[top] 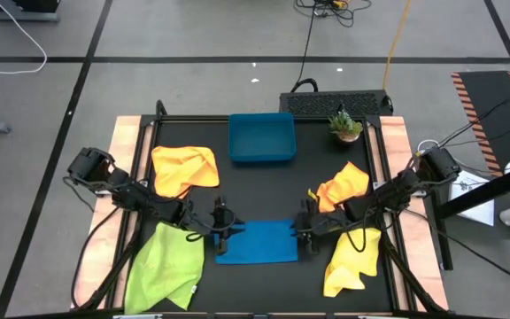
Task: Fold microfiber towels
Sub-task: Fold the blue microfiber cloth
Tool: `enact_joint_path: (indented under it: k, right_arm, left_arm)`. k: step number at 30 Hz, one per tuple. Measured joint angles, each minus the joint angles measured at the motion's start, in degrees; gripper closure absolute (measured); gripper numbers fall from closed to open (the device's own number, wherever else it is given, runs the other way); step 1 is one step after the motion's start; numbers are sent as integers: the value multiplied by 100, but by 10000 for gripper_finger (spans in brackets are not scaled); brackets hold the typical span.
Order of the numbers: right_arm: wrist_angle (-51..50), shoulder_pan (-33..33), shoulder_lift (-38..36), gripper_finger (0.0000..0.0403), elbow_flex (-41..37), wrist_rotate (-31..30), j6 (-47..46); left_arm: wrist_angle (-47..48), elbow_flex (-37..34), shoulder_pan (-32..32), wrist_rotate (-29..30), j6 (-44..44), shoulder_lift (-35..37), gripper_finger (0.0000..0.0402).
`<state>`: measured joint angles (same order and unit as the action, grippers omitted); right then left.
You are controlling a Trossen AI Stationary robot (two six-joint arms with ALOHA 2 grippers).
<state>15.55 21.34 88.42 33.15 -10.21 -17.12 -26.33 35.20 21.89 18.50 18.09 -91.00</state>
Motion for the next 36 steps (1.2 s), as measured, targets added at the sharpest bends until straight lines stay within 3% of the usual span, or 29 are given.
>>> enact_joint_path:
  k: [9,21,29,36]
  right_arm:
    - [-16,-331,57,287,0,77,49]
    - [598,-193,692,287,13,288,188]
    - [544,-695,778,287,13,-23,362]
    - [534,-1544,783,287,8,-379,733]
  left_arm:
    - [8,0,0,2,3,0,302]
    - [83,2,0,155,4,0,302]
    - [73,2,-4,217,28,0,302]
    - [74,2,-4,251,69,0,302]
